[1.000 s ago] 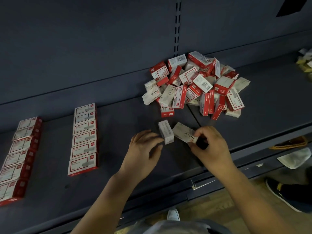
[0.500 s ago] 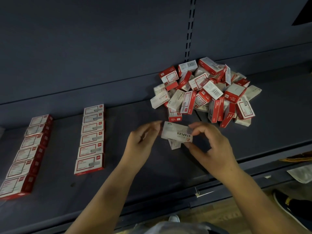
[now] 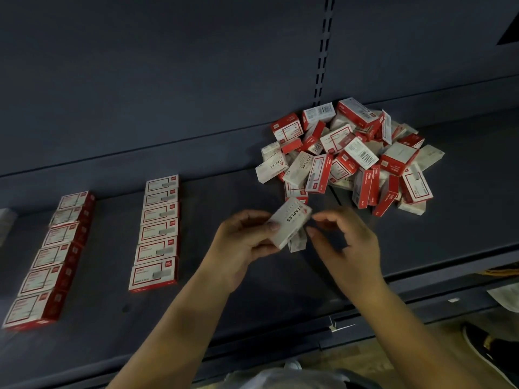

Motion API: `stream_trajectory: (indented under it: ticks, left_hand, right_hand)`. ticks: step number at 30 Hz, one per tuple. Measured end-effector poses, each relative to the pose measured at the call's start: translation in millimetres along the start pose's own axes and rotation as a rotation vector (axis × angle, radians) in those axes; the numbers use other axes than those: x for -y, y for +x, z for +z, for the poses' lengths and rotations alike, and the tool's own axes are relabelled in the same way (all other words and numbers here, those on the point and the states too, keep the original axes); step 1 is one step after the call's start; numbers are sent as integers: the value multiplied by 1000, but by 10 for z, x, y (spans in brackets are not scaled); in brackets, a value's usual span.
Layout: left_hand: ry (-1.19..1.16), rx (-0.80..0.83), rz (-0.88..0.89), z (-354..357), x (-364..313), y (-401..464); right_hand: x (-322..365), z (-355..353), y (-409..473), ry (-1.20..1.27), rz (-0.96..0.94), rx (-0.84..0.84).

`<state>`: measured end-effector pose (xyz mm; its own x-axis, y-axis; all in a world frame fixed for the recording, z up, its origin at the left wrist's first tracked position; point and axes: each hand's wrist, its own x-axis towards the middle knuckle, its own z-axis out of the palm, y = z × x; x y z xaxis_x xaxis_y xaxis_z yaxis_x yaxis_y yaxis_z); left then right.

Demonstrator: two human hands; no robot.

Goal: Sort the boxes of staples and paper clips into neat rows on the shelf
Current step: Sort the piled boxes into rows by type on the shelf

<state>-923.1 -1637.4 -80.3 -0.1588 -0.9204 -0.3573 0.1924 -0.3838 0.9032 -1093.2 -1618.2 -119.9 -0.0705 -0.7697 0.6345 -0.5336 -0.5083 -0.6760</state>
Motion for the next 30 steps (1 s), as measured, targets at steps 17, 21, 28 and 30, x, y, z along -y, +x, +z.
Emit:
stream_trajectory:
  ticks: [17,21,28,30]
  left_hand:
    - [-114,87,182,-154,129,-229]
    - [221,98,321,-514,98,-332]
    - [764,-65,558,-1282,61,-589]
    - [817,-105,603,-1521,42,-657]
  right_hand:
    - [183,313,-120,-98,-150,102]
    - [229,414,-99,-100,-201,183]
    - [550,862,-112,-82,-271,371]
    - [703,1051,-109,-87,-279,402]
